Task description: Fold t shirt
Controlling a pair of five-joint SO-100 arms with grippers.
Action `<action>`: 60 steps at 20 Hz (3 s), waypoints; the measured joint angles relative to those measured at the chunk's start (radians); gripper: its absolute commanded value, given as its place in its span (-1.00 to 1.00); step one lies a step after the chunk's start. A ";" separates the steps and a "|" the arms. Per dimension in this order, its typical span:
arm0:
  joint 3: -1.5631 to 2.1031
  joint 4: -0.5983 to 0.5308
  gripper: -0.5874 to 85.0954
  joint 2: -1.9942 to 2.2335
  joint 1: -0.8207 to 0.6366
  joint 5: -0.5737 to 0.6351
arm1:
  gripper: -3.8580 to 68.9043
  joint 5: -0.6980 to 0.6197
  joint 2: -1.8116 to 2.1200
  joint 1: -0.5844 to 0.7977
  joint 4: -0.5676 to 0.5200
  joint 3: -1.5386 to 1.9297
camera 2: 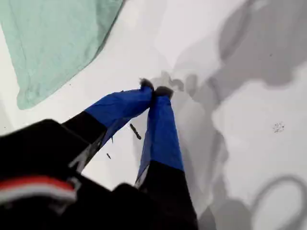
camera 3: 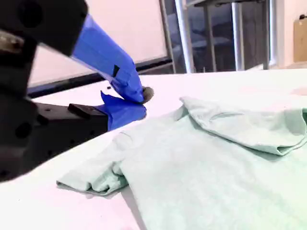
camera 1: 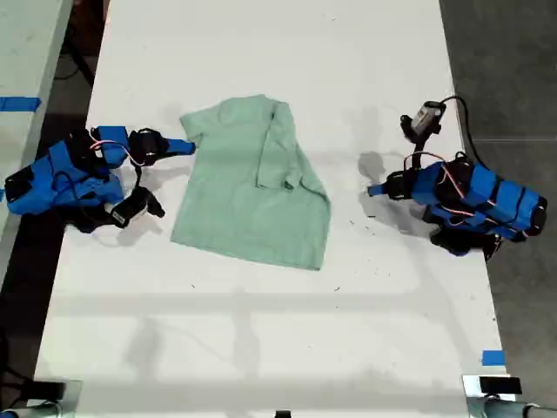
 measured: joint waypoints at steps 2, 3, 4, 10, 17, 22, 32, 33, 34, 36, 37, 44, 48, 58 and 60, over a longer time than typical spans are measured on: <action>0.000 0.005 -0.99 0.000 0.000 -0.011 | -0.85 0.034 0.000 0.000 0.006 0.005; 0.000 0.005 -0.99 0.000 0.000 -0.014 | -0.85 0.041 0.000 0.002 0.006 0.005; 0.000 0.005 -0.99 0.000 0.000 -0.017 | -0.85 0.044 0.000 0.002 0.006 0.005; 0.000 0.008 -0.99 0.000 0.000 -0.025 | -0.85 0.044 0.000 0.002 0.006 0.008; -0.264 0.054 -0.99 -0.291 -0.083 0.135 | -0.85 0.044 0.000 0.021 0.006 0.008; -0.962 0.230 -0.44 -1.339 -0.348 0.267 | -0.85 0.044 0.000 0.021 0.006 0.008; -1.555 0.334 -0.99 -2.218 -0.568 0.396 | -0.85 0.044 0.000 0.017 0.006 0.008; -1.565 0.334 -0.99 -2.229 -0.572 0.371 | -0.85 0.044 0.000 0.014 0.006 0.008; -1.574 0.334 -0.99 -2.232 -0.574 0.353 | -0.85 0.044 0.000 0.014 0.006 0.008; -1.591 0.360 -0.99 -2.232 -0.563 0.331 | -0.85 0.044 0.000 0.014 0.006 0.008; -1.620 0.403 -0.99 -2.226 -0.528 0.324 | -0.85 0.044 0.000 0.014 0.006 0.008; -1.913 0.635 -0.99 -2.115 -0.117 0.270 | -0.85 0.038 0.000 0.014 0.006 0.008; -2.006 0.641 -0.24 -2.204 0.138 0.265 | -0.85 0.038 0.000 0.014 0.006 0.008; -1.753 0.494 -0.99 -1.523 0.081 0.123 | -0.85 0.038 0.000 0.014 0.006 0.008; -1.424 0.281 -0.99 -1.097 0.067 0.115 | -0.85 0.035 0.000 0.014 0.006 0.008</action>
